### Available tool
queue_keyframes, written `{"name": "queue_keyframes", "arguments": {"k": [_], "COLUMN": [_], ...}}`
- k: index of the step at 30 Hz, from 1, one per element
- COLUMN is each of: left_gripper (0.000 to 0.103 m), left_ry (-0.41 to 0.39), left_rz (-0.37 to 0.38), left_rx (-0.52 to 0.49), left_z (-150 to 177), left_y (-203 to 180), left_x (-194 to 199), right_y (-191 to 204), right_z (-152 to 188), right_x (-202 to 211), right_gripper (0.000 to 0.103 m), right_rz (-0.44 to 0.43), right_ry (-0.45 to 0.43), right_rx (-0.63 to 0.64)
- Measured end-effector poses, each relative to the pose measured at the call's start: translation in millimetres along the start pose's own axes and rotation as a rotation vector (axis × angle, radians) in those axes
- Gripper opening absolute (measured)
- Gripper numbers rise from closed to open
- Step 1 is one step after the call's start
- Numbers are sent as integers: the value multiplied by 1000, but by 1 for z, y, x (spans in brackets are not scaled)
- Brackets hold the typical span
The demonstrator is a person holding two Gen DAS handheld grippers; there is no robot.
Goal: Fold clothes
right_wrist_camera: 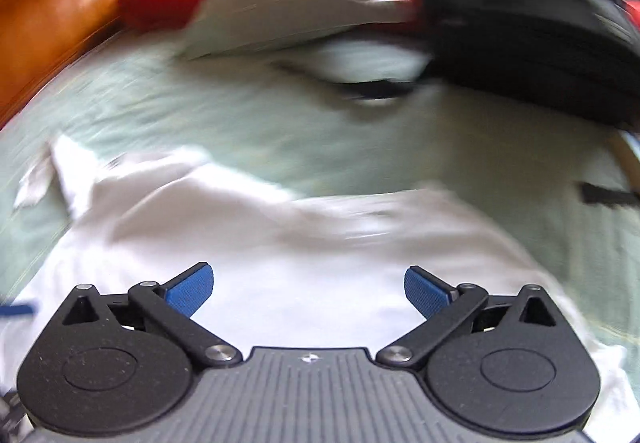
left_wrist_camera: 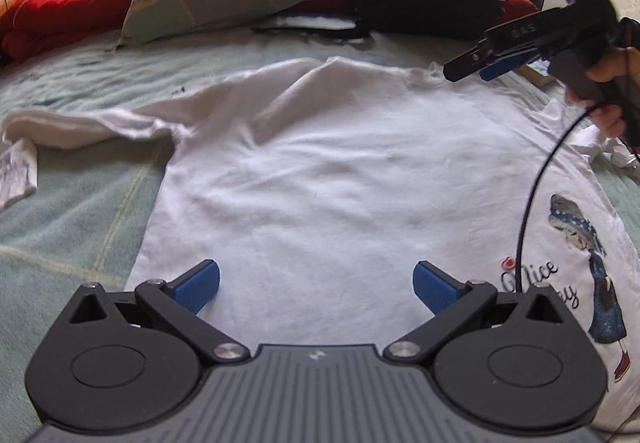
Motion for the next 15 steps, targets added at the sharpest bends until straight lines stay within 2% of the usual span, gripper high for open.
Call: {"name": "queue_keyframes", "arguments": {"k": [3,6,10,13,15], "left_gripper": [102,102,102,102,102], "left_ry": [4,-1,-4,-9,-11], "left_rz": [-9,-11,-17,-10,-16], "left_rx": [13,35,66,73,67], "left_z": [6,10,16,18,18], "left_y": [8,18,32,34,32], "left_x": [2,10,16,16,16], "right_y": [36,63,77,69,69], "right_z": [0,-7,-32,-57,-66], "right_x": [-25,-55,-91,-108,-111], "right_gripper": [103,103,103,103,103], "right_rz": [-26,-13,75,95,125], "right_ry": [72,107,77,56,26], "right_rx": [49,86,77,1,6]}}
Point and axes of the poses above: each gripper's, at about its wrist camera, not at the fingertips, and x roughly against the way its jaws point, y to its left, z to its underside, the point moved 5 cm from there along -x, roughly the way its jaws point, and after that the axes turned 7 degrees about y, right-handed, at the moved point
